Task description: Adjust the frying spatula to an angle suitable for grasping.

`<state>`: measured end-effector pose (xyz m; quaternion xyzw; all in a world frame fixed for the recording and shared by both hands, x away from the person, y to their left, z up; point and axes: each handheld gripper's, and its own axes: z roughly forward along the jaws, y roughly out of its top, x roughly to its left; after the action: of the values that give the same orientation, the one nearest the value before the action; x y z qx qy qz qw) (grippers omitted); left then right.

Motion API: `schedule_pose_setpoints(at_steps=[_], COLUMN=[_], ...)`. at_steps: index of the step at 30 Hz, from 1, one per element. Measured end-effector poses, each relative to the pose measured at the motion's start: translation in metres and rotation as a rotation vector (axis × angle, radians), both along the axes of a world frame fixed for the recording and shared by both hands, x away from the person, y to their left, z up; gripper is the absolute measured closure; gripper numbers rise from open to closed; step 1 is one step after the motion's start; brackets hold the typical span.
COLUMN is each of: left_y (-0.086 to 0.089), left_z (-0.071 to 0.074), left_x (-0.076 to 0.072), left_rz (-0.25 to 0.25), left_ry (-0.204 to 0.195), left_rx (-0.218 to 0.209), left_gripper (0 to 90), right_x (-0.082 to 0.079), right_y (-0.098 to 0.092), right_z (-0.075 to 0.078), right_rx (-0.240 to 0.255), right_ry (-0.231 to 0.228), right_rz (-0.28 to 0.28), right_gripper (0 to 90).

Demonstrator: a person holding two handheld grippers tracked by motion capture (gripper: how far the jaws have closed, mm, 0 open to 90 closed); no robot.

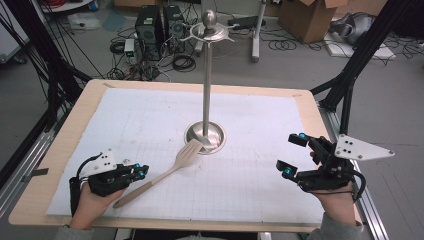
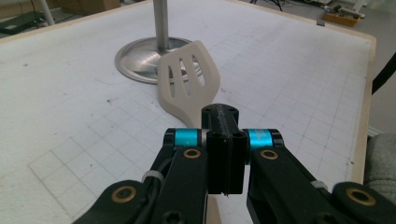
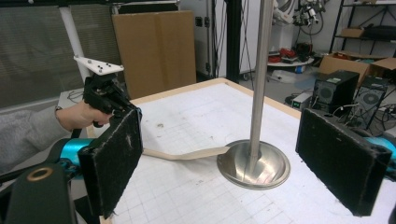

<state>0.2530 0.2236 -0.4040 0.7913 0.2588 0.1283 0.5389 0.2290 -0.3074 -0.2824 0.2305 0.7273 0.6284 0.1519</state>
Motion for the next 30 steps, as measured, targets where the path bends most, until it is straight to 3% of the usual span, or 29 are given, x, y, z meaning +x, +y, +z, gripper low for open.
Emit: schedule_pose_setpoints(at_steps=[4,16,30], left_y=[-0.002,-0.006,-0.007], left_z=[-0.008,-0.02,-0.03], left_x=[-0.002,-0.005,-0.003], left_rz=[-0.006,-0.024,-0.055], left_ry=[-0.019,0.03,0.084], left_rx=[0.007,0.026,0.094], left_gripper=[89.7,89.6,89.6], right_x=[0.001,0.004,0.005], right_y=[0.001,0.004,0.003], right_z=[-0.001,-0.004,-0.005], right_rx=[-0.003,-0.011,-0.001], right_ry=[0.005,0.021,0.018], right_rz=[0.001,0.01,0.016], right_gripper=[13.7,13.7,13.7])
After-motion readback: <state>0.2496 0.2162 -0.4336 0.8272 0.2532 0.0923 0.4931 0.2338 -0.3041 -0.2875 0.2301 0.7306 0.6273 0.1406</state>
